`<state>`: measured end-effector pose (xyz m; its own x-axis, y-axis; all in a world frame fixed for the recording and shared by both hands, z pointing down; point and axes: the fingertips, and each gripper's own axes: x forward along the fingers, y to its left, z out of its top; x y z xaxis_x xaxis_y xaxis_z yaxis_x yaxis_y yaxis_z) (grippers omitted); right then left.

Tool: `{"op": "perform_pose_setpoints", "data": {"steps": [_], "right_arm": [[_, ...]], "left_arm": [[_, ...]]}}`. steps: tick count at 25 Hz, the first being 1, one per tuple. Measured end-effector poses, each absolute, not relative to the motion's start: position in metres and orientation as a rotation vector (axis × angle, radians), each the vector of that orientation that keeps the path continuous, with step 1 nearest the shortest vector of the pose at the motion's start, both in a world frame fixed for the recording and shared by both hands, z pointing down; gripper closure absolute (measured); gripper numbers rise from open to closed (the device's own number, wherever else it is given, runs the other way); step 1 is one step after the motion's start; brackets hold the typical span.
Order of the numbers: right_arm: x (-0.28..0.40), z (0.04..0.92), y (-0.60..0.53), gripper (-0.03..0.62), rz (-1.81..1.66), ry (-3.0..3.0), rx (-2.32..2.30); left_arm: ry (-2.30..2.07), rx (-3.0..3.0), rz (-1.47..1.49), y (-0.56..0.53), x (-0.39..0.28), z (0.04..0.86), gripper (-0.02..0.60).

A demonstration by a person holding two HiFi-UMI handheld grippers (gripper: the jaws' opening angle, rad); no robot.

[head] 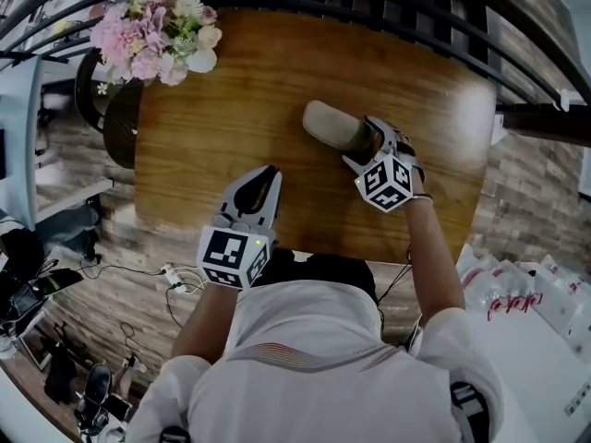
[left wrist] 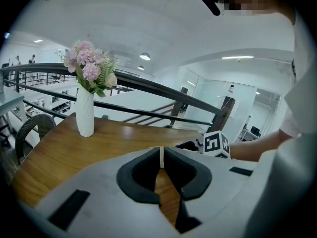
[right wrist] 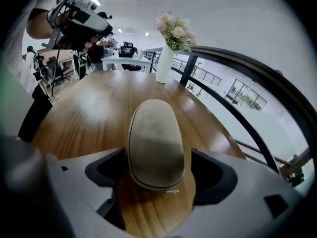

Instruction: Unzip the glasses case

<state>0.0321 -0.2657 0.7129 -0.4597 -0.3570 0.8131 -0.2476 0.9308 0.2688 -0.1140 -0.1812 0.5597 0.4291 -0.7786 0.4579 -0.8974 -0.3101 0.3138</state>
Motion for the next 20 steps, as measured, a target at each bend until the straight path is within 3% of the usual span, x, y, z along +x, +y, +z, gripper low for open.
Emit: {"op": "perform_pose_setpoints", "data": {"steps": [5,6,10,20], "right_arm": [[0.031,0.725,-0.263,0.122,-0.056,-2.064,0.288],[0.031,0.725,-0.263,0.163,-0.060,-2.066,0.275],[0.026,0.714,-0.266,0.187,-0.014,-2.135,0.314],[0.026,0.642,-0.264,0.192,0.564,-2.439,0.621]], "left_arm": [[-1.409,2.157,0.301,-0.180,-0.112,0.562,0.548],[-1.407,2.155,0.303,-0.179,-0.111,0.562,0.548],[-1.404,2.150,0.304,-0.179,-0.110,0.564,0.548],[-1.408,2.184,0.268,-0.188,-0.108,0.547,0.548]]}}
